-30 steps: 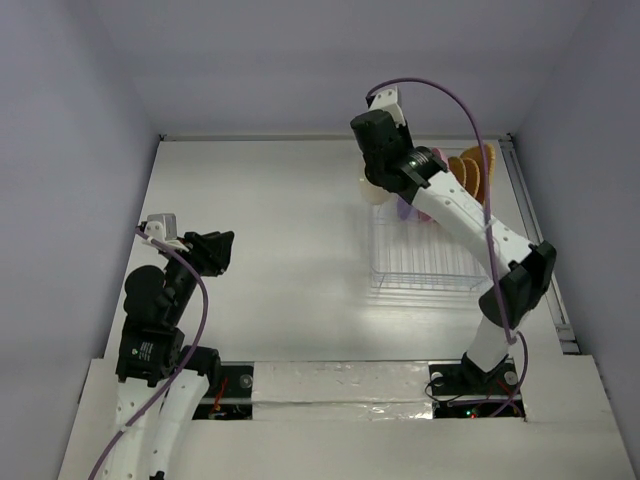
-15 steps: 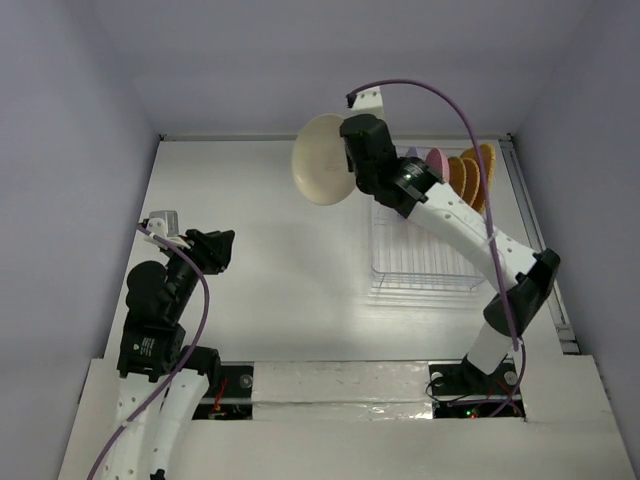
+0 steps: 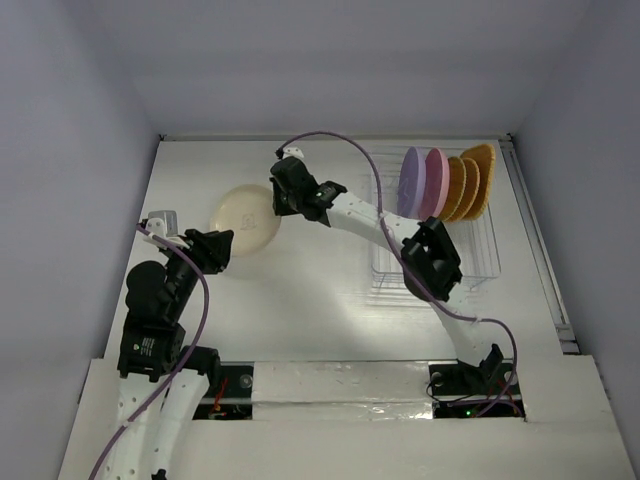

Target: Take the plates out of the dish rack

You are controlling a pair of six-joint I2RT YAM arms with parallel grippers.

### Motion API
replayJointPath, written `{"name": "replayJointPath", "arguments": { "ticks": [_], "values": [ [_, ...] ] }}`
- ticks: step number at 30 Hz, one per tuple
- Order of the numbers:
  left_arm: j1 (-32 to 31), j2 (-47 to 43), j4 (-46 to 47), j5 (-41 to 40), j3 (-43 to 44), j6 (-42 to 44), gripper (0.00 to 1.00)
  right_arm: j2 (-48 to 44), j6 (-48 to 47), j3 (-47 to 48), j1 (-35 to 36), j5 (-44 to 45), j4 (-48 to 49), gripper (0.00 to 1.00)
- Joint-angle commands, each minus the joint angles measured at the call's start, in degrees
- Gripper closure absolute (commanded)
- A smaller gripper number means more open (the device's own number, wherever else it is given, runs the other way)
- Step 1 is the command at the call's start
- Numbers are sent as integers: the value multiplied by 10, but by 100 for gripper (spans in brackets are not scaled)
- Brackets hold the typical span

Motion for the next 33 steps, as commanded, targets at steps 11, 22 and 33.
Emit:
{"name": "replayJointPath", "arguments": {
  "ticks": [11,22,33],
  "values": [
    [4,7,24,5,-3,-2,66,60,120,58,-1,-49,81,93],
    [4,5,23,6,-2,-2,66,52,104,27,-1,-19,79,53],
    [4,4,23,9,-3,-2,66,-126,4,-125,-1,19,142,65]
  ]
}}
